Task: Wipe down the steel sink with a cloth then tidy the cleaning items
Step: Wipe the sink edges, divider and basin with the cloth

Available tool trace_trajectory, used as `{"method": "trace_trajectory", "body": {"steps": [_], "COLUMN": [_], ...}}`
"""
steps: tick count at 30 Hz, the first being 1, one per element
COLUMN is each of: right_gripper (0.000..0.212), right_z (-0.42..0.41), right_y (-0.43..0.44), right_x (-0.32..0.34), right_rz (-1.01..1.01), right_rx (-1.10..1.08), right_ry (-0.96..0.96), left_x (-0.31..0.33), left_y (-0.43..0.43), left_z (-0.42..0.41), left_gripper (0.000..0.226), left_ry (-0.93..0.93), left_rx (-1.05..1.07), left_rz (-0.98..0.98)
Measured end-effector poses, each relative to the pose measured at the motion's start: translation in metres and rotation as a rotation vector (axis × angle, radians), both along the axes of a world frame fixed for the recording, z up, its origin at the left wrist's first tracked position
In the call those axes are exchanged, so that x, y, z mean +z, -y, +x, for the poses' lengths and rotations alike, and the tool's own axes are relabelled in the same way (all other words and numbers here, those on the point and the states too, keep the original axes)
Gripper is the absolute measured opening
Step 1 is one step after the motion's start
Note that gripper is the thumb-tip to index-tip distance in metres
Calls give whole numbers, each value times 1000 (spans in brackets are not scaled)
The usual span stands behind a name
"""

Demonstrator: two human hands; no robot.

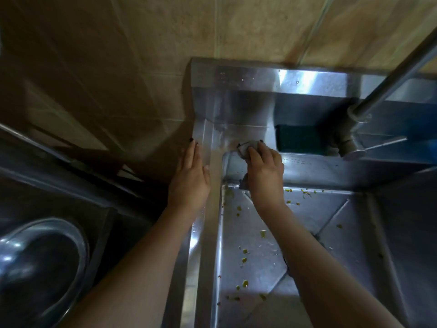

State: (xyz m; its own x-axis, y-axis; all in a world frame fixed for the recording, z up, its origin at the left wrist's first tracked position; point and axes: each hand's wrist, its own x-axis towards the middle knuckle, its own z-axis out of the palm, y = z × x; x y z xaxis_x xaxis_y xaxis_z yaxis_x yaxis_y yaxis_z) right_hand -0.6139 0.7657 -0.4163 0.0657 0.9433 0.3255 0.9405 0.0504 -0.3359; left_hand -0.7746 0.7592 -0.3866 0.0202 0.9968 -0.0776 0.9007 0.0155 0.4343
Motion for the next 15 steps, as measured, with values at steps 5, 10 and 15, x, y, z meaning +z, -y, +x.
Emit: {"method": "trace_trajectory", "body": {"steps": [5, 10, 15], "right_gripper": [36, 28, 29], "right_z": [10, 28, 43], "right_y": [34, 82, 119], "right_x": [-4, -24, -35], "right_rz": [-98, -220, -273], "right_rx": [-25, -88, -75], "right_ry": [-417, -558, -542], "left_x": [4, 9, 11], "left_y": [1, 9, 21], "left_z": [0, -1, -2], "left_gripper": [56, 51, 43], "left_ry": [-23, -90, -31], "left_rx": [-1, -63, -118], "left_rz": [-21, 80, 128]}}
